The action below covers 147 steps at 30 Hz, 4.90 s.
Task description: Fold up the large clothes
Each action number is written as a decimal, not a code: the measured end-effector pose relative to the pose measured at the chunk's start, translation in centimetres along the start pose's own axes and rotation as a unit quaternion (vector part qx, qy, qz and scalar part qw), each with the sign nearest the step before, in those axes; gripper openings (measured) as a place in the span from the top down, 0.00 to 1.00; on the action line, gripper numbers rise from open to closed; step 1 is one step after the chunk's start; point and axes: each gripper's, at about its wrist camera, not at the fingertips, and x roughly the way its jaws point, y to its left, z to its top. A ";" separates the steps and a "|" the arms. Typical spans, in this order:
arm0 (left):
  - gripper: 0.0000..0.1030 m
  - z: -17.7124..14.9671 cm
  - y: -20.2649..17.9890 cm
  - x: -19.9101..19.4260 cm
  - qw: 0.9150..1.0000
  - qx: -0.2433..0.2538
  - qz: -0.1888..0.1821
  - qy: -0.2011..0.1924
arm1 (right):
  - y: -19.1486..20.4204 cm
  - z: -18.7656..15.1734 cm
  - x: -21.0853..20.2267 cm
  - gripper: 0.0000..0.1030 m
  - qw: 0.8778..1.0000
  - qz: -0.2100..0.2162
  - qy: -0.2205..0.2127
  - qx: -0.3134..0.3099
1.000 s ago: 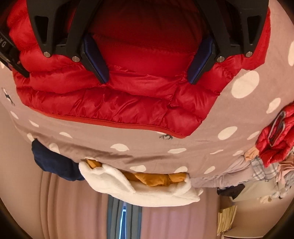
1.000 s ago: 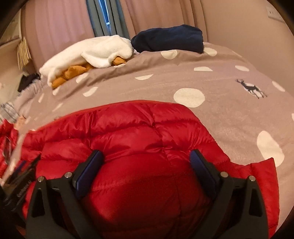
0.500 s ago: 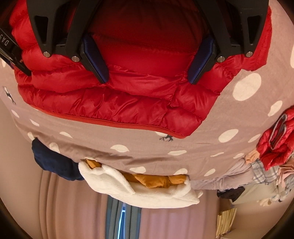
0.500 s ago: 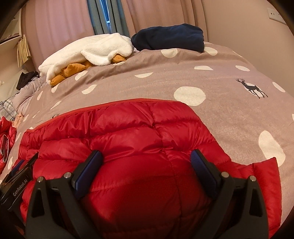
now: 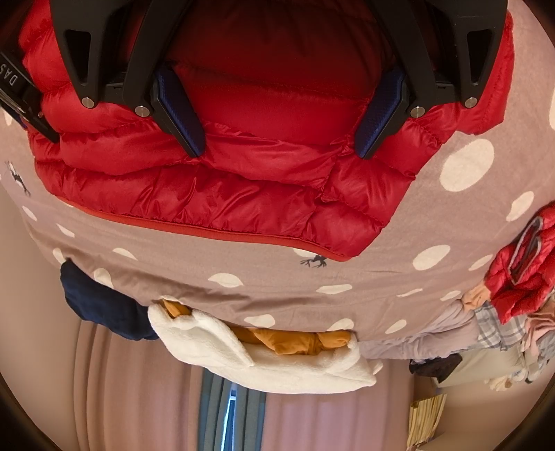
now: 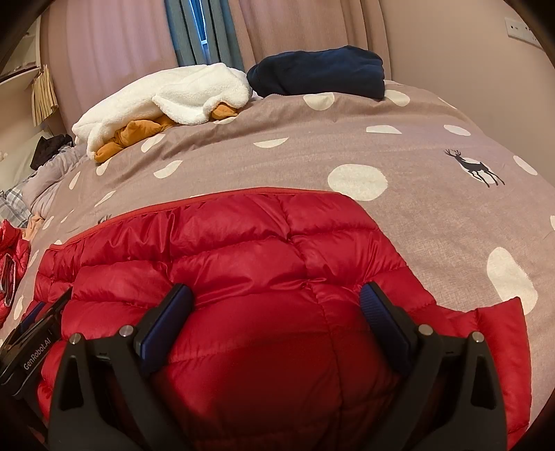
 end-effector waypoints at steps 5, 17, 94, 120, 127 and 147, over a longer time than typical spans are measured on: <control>0.15 0.0 0.1 -0.1 1.000 -0.001 -0.001 0.000 | 0.0 0.0 -0.2 0.04 1.000 0.001 -0.001 0.001; 0.12 -0.7 -0.1 -3.2 0.999 0.028 0.038 0.008 | 1.4 0.2 -2.9 0.04 0.998 -0.038 0.024 -0.033; 0.00 -3.6 4.7 -4.7 0.999 -0.002 -0.036 -0.018 | -5.2 -4.0 -4.8 0.00 1.000 0.008 -0.010 -0.007; 0.00 -8.5 17.4 -11.3 0.960 -0.254 -0.100 0.064 | -11.8 -8.2 -12.9 0.00 0.980 0.042 0.052 0.185; 0.00 -9.8 15.2 -9.1 0.913 -0.293 -0.258 0.121 | -12.6 -11.1 -12.9 0.00 0.929 0.140 0.048 0.339; 0.53 -7.4 7.6 -5.7 0.945 -0.281 -0.157 0.051 | -3.0 -10.1 -7.0 0.70 0.947 0.197 0.065 0.244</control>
